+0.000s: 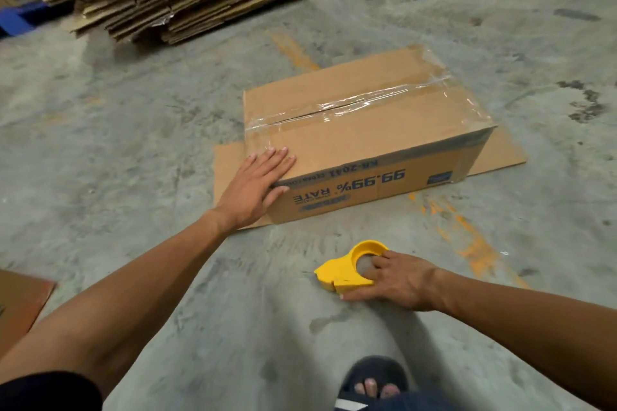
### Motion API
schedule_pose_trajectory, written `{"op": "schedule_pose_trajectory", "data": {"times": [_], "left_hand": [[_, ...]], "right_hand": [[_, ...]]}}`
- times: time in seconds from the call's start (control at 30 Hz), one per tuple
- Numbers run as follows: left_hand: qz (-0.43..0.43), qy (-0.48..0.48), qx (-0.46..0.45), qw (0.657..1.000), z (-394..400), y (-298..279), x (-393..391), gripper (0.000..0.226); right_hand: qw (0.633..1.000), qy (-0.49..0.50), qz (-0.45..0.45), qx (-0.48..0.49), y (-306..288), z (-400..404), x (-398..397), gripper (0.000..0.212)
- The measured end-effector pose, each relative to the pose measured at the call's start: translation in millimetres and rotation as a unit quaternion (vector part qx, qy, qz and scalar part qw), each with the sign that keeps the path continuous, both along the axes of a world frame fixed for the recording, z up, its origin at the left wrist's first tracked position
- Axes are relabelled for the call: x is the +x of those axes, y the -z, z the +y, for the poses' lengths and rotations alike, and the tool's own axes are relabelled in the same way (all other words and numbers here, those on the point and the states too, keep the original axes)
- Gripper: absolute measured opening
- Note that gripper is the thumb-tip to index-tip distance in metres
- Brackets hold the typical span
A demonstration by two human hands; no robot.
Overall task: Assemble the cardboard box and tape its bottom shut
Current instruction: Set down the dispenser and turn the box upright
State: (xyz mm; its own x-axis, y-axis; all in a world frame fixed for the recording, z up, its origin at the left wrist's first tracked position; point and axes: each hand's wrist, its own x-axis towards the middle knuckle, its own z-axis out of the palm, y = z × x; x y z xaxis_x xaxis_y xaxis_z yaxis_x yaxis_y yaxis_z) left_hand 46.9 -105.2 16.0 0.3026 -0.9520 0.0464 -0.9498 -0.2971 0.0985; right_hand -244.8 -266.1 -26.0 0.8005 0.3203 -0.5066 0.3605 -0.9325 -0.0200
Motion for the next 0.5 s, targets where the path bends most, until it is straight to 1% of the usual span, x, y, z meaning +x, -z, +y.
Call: {"op": "schedule_pose_trajectory", "data": {"times": [0.07,0.13,0.2,0.27,0.33,0.4,0.47,0.5], "left_hand": [[0.022,-0.019,-0.029,0.999,-2.6,-0.5,-3.8,0.057],[0.065,-0.038,-0.051,0.996,-4.9,-2.1,-3.7,0.062],[0.111,-0.065,-0.065,0.990,-8.2,-3.6,0.6,0.067],[0.135,-0.095,-0.077,0.983,-13.6,-5.0,4.4,0.066],[0.152,-0.126,-0.092,0.976,-19.7,-4.8,5.0,0.062],[0.163,-0.161,-0.100,0.968,-27.2,-5.8,5.0,0.060],[0.173,-0.193,-0.092,0.961,-35.2,-7.7,9.8,0.061],[0.174,-0.207,-0.082,0.959,-39.8,-8.4,15.4,0.064]], "right_hand": [[1.000,-0.008,-0.023,0.010,-4.0,-8.1,2.0,0.055],[0.996,-0.013,-0.075,0.044,-13.1,-14.9,4.6,0.037],[0.989,-0.003,-0.123,0.084,-28.8,-21.1,9.3,0.028],[0.977,0.011,-0.191,0.094,-54.7,-35.2,24.0,0.022],[0.962,0.034,-0.262,0.072,-81.7,-59.9,45.5,0.018],[0.949,0.058,-0.307,0.035,-108.1,-88.6,68.3,0.020],[0.948,0.090,-0.305,-0.001,-132.0,-114.4,88.8,0.030],[0.950,0.117,-0.289,-0.022,-142.4,-126.3,97.6,0.034]]}}
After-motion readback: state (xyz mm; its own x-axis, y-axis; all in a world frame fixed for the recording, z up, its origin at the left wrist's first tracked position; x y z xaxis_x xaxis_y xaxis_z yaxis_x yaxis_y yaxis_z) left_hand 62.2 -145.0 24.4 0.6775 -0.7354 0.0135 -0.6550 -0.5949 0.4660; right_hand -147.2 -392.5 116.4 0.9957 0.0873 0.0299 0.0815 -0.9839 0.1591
